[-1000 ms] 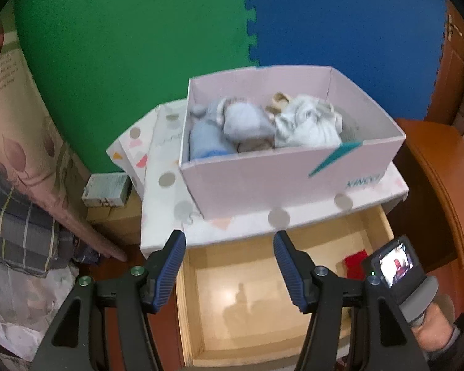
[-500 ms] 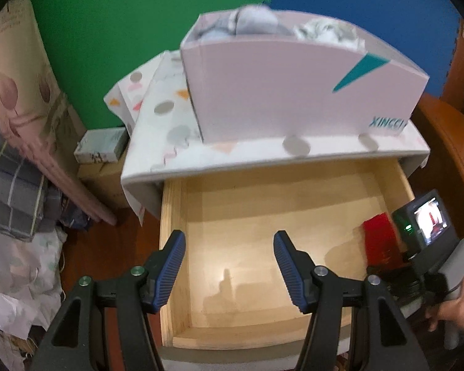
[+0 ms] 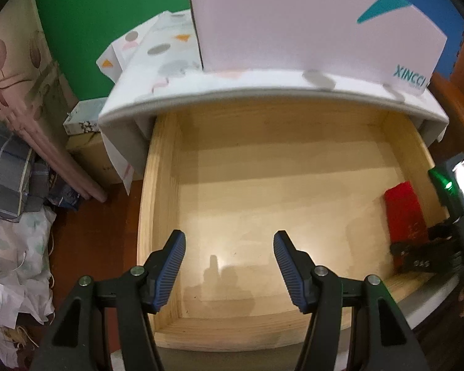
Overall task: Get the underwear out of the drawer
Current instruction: 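Bring the left tool back over the empty drawer, then lift the red rolled garment with the right tool over the white box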
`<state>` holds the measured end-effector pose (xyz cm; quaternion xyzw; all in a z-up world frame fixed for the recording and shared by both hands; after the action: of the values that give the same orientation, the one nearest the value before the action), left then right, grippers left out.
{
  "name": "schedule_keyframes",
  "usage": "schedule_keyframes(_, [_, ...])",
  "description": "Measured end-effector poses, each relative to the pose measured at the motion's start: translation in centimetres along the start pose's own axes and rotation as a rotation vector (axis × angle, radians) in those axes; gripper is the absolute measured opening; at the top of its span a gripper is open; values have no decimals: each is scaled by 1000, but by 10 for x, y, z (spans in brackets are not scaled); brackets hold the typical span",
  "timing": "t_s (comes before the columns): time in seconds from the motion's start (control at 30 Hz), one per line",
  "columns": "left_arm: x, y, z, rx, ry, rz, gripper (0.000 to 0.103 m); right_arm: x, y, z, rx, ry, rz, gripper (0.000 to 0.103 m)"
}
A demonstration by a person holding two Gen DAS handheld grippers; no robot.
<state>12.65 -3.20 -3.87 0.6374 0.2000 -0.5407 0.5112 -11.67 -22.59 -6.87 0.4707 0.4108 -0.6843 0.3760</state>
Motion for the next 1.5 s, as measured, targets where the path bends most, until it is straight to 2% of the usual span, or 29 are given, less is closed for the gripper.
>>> schedule_keyframes(0.33, [20, -19, -9, 5, 0, -25, 61, 2, -3, 3, 9, 3, 8, 43])
schedule_keyframes(0.43, [20, -18, -9, -11, -24, -11, 61, 0, -4, 3, 13, -1, 13, 43])
schedule_keyframes(0.57, [22, -20, -10, -11, -8, -8, 61, -4, -7, 5, 19, -7, 40, 43])
schedule_keyframes(0.77, [23, -20, -12, -24, -1, 10, 61, -10, -12, 13, 46, 35, 53, 43])
schedule_keyframes(0.87, [23, -21, -11, -18, 1, 14, 61, -22, -14, 21, 65, 63, 70, 43])
schedule_keyframes(1.13, [21, -22, -10, -10, -2, 18, 61, -55, -21, 36, 54, 37, 138, 43])
schedule_keyframes(1.43, [22, -21, -9, 3, 3, 21, 61, -88, -30, 46, 62, 50, 184, 43])
schedule_keyframes(1.5, [22, -20, -9, 6, 6, 22, 61, -102, -22, 50, 63, 51, 198, 43])
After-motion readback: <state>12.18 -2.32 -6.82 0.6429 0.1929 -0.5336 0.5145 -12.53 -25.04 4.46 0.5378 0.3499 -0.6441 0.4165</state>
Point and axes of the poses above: each gripper's, at about its wrist camera, not at the fingertips, and x roughly the way its jaws point, z to its right, y to its top, the point moved 9 cm from there along x, roughly the way its jaws point, and after that the axes turned 11 degrees about -y, right-handed, at the moved point
